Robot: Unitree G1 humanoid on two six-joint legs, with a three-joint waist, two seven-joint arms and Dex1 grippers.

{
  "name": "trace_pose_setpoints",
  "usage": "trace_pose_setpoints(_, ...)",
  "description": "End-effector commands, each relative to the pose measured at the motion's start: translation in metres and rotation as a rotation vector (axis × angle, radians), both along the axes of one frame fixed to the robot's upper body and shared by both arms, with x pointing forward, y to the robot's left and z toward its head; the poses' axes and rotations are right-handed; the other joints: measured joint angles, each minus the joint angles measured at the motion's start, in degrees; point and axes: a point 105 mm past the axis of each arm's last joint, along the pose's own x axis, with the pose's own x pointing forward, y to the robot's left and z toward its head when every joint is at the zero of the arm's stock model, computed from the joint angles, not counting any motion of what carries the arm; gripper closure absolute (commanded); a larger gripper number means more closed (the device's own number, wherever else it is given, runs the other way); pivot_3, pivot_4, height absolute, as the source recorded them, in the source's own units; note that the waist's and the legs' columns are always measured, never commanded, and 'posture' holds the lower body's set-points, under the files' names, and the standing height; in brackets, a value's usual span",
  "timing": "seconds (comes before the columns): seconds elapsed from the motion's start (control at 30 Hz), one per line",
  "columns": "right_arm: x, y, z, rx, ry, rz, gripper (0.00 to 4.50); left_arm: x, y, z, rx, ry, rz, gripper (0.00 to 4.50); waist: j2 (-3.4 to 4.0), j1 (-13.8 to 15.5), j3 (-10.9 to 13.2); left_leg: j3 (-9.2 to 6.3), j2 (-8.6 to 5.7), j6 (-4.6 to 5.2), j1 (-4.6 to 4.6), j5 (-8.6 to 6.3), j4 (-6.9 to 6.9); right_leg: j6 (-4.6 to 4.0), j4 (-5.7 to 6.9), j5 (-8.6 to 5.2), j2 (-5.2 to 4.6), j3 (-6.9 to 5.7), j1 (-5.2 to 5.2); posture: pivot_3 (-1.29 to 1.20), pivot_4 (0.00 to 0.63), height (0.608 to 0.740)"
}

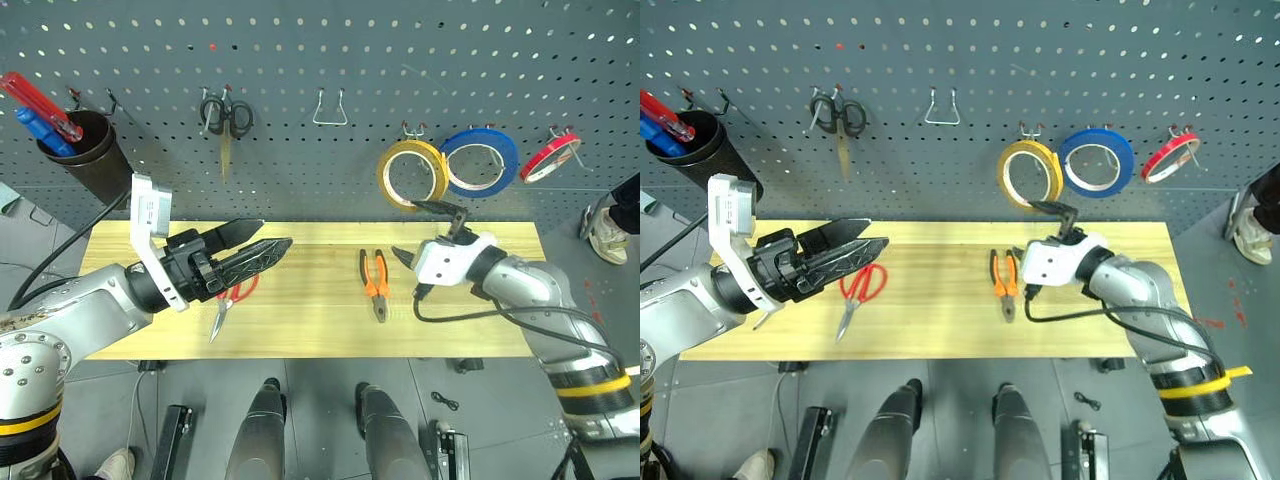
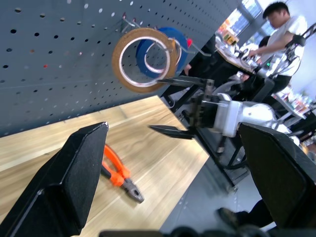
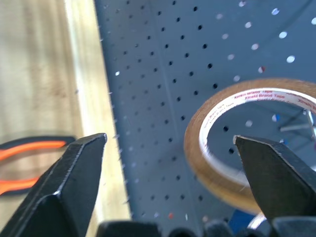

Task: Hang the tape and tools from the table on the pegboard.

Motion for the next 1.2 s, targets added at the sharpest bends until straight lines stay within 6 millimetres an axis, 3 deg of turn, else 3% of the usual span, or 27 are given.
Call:
trace_pose_setpoints(0.03,-0.022,-0.003,0.01,0.019,-0.002,0.028,0.04,-0.009,0.004,0.001,0.055,-0.053,-0.028,0.0,0.0,0.0,0.0,0.0,0.0,0.0,0.0,0.0,0.0,0.0,0.0,0.0,0.0,0.0,0.0,0.17,0.319,0.74)
trace_pose_setpoints(0.2,-0.045,0.002,-0.013,0.128,0.212,0.031,0.04,-0.029,0.015,-0.026,0.202,-0.054,-0.079,0.0,0.0,-0.6,0.0,0.0,0.03,0.0,0.04,0.0,-0.08,0.0,0.0,0.0,0.03,0.01,0.0,0.16,0.334,0.74)
trace_pose_setpoints(0.37,-0.033,-0.009,-0.06,0.39,0.7,-0.246,0.04,-0.033,0.038,-0.047,0.256,-0.011,-0.006,0.0,-0.03,-0.4,0.0,0.0,0.03,0.02,0.06,0.1,-0.07,-0.06,0.02,0.04,0.04,0.0,0.01,0.16,0.367,0.74)
trace_pose_setpoints(0.53,-0.009,-0.003,-0.076,0.61,0.958,-0.478,0.04,-0.039,0.055,-0.061,0.276,0.036,0.064,0.0,-0.04,-0.7,0.0,0.01,0.1,0.08,0.07,0.23,-0.08,-0.08,-0.04,0.1,0.11,0.01,0.0,0.17,0.372,0.74)
trace_pose_setpoints(0.73,0.02,0.009,-0.087,0.741,1.044,-0.664,0.04,-0.043,0.067,-0.068,0.294,0.061,0.134,0.0,-0.03,-0.1,0.0,0.01,0.11,0.09,-0.1,0.22,-0.18,-0.07,-0.1,0.09,0.1,-0.01,-0.19,0.2,0.394,0.74)
trace_pose_setpoints(0.93,0.032,0.025,-0.095,0.781,1.074,-0.745,0.04,-0.05,0.07,-0.076,0.294,0.089,0.173,0.0,-0.02,-0.1,0.0,0.01,0.12,0.12,-0.19,0.2,-0.42,-0.08,-0.33,0.09,0.08,-0.04,-0.27,0.2,0.397,0.74)
trace_pose_setpoints(1.2,0.054,0.031,-0.09,0.855,1.056,-0.861,0.04,-0.057,0.067,-0.08,0.281,0.113,0.182,0.0,0.0,-0.3,0.1,0.01,0.16,0.1,-0.57,0.22,-0.44,-0.17,-0.13,0.17,0.11,-0.05,-0.83,0.2,0.412,0.74)
